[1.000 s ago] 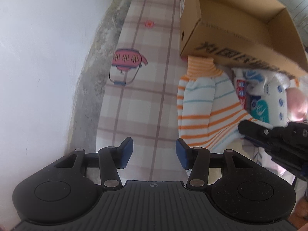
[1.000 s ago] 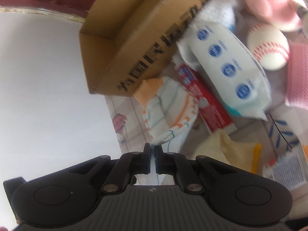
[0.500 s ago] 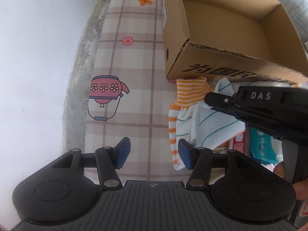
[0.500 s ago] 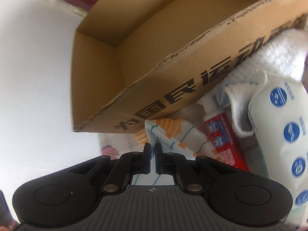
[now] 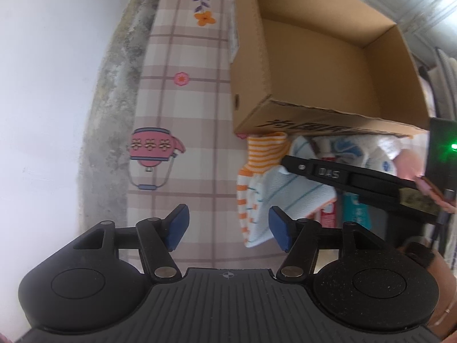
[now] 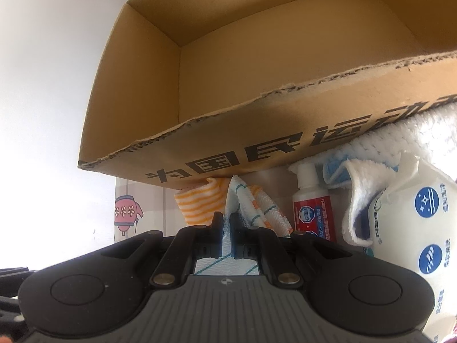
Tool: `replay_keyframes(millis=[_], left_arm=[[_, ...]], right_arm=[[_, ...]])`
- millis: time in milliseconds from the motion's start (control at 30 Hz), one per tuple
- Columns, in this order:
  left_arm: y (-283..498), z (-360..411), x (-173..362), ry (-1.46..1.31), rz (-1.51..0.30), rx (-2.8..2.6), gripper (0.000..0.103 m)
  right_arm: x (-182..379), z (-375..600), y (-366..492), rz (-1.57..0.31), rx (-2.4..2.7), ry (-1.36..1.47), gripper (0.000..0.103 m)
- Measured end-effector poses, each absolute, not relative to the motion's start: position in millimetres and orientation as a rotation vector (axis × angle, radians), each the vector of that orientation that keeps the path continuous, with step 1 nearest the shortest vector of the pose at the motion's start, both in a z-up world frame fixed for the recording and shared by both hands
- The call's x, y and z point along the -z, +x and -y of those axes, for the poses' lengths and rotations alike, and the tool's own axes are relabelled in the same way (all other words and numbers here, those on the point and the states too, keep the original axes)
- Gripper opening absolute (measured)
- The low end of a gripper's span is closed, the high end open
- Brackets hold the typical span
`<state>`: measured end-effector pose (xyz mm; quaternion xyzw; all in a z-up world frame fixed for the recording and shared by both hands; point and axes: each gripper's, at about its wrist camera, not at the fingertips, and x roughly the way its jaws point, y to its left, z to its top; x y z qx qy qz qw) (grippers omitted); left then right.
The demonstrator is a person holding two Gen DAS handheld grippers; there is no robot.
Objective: Organize soft objects
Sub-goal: 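Lift the striped towel with both tools toward the cardboard box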
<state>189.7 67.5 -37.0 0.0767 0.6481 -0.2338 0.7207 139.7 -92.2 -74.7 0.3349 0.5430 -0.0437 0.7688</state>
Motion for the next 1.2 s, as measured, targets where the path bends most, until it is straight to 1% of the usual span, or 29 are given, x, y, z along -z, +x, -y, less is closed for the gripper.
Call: replay_keyframes(millis=[167,233,267,333,433,467,500,533,567,600,633,667,767,867,1033,1200], left_arm=[[185.0,-49.6,49.6,0.223,-1.443,0.583,0.062],[185.2,-40.5,61.2,0.262,-1.447,0.599,0.057],[185.9,-36.7,66.4,0.275,-1.447,0.606,0.056],[188.9,-30.8,76.1,0.291,-1.455,0.609,0.048],[194.2,-27.4,86.1,0.275,-1.47,0.608,0.042],[195.6,-27.2,87.6,0.264,-1.471,0.61,0.041],[196.1,-26.9,89.0,0.255,-1.473,0.613,0.037],[196.6,-26.3,91.0,0.25,-1.479,0.615,0.035],[196.6,-25.7,92.9,0.251,-1.485,0.615,0.035],[196.8,-24.7,94.7,0.252,-1.49,0.617,0.034],[197.0,-23.9,96.4,0.254,-1.494,0.619,0.034],[197.2,-23.5,98.2,0.256,-1.498,0.62,0.034],[198.5,-23.6,103.5,0.252,-1.51,0.627,0.033],[199.8,-25.2,107.2,0.249,-1.519,0.636,0.032],[201.8,-30.5,111.3,0.215,-1.532,0.645,0.026],[201.9,-33.1,116.7,0.197,-1.539,0.649,0.019]], right_arm=[[72.1,97.5,137.9,-1.184,0.072,0.724,0.006],[71.8,99.1,137.5,-1.181,0.066,0.728,0.006],[70.9,100.2,136.8,-1.178,0.062,0.73,0.007],[66.8,103.6,133.6,-1.168,0.055,0.737,0.007],[55.0,109.1,123.3,-1.135,0.047,0.769,0.013],[50.1,110.6,119.1,-1.125,0.052,0.775,0.018],[45.0,111.3,114.8,-1.122,0.061,0.774,0.025],[40.0,111.6,111.0,-1.12,0.07,0.767,0.029],[35.1,111.3,107.6,-1.115,0.081,0.752,0.037],[29.9,110.1,105.3,-1.111,0.093,0.727,0.047],[25.6,108.4,104.9,-1.11,0.105,0.69,0.053],[22.4,106.3,106.3,-1.112,0.118,0.644,0.061],[20.2,99.9,119.6,-1.125,0.109,0.512,0.062],[32.2,103.7,135.3,-1.173,0.066,0.496,0.062],[47.7,103.7,152.6,-1.209,-0.007,0.462,0.061],[63.1,100.9,159.8,-1.274,-0.027,0.43,0.057]])
